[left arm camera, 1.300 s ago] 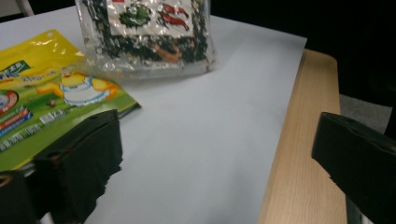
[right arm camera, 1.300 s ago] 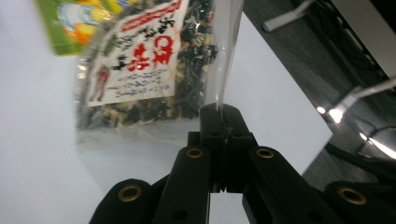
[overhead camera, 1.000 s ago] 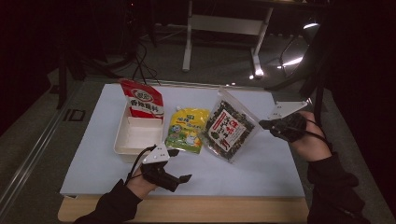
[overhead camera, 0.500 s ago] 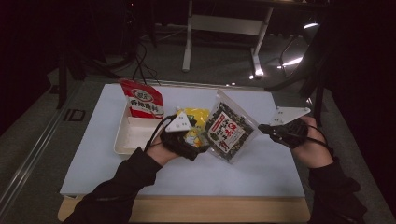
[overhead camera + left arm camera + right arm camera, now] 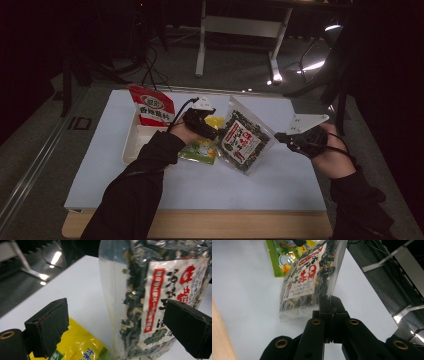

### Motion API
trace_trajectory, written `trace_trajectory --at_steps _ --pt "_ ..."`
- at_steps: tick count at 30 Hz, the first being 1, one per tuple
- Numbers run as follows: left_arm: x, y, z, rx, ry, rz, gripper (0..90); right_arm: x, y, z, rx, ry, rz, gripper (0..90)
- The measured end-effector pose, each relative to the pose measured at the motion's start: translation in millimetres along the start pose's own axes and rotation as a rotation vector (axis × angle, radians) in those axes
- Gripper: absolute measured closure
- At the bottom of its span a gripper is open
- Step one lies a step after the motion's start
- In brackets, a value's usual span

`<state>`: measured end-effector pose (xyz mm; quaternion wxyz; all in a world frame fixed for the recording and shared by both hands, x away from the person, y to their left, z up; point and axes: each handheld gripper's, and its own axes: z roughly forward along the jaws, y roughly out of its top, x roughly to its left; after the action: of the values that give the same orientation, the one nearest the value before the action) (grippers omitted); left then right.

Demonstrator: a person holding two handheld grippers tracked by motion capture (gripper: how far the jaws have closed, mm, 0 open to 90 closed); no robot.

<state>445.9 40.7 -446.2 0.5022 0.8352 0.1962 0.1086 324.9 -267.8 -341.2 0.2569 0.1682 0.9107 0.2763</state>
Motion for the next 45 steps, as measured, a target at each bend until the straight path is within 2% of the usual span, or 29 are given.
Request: trace_trajectory --at_steps 1,3,4,6,9,11,13,14,18,23,30,33,38,41,44,45 --pt "3.0 0.4 1.6 -0.006 -0.035 -0.011 7.0 0.2 0.4 -0.1 0.003 0.0 -0.003 89.9" --pt "6.9 2.2 4.8 -0.02 -0.062 -0.018 7.0 0.1 1.0 0.1 0.003 0.002 -0.006 89.9" --pt "9.1 3.0 7.6 -0.024 -0.097 -0.028 7.6 -0.1 1.2 0.2 0.001 0.003 -0.005 89.9" --pt "9.6 4.3 12.7 -0.01 -0.113 -0.014 8.4 -0.4 1.8 0.7 0.001 0.004 -0.009 90.0" --pt "10.2 5.3 22.5 0.021 -0.166 -0.018 11.6 -0.5 3.0 1.0 0.0 0.004 -0.013 90.0" --pt "9.4 4.7 28.7 0.036 -0.206 -0.017 14.8 -0.7 3.7 1.3 0.0 0.003 -0.016 89.9" --pt "6.5 2.6 32.7 0.051 -0.24 0.011 19.6 -0.8 4.2 1.4 -0.001 0.005 -0.017 90.0" --pt "5.9 1.8 34.1 0.055 -0.261 0.011 21.9 -0.6 4.5 1.4 0.002 0.002 -0.017 89.9" --pt "5.4 1.4 33.4 0.061 -0.303 0.024 32.5 -1.4 4.0 1.7 -0.002 0.006 -0.017 89.9" --pt "8.0 2.3 26.9 0.087 -0.334 0.07 49.6 -2.0 4.4 -0.2 0.006 0.0 -0.014 90.0" --pt "0.6 4.5 23.4 0.121 -0.378 0.095 64.2 -6.3 -0.3 -5.3 0.001 -0.005 0.002 90.0" --pt "-7.5 7.0 20.2 0.131 -0.374 0.147 71.1 -10.1 -3.5 -8.8 0.0 -0.015 0.016 90.0" --pt "-18.7 14.1 13.7 0.136 -0.405 0.172 75.9 -18.9 -8.9 -14.6 -0.003 -0.032 0.041 90.0" --pt "-26.3 19.9 9.5 0.142 -0.406 0.182 77.4 -23.3 -9.7 -19.1 -0.015 -0.043 0.055 90.0" --pt "-31.8 25.7 4.2 0.139 -0.39 0.174 77.9 -27.7 -8.7 -23.9 -0.028 -0.055 0.058 90.0" --pt "-33.9 27.1 1.8 0.132 -0.366 0.177 77.9 -28.4 -7.9 -25.5 -0.03 -0.06 0.058 90.0"
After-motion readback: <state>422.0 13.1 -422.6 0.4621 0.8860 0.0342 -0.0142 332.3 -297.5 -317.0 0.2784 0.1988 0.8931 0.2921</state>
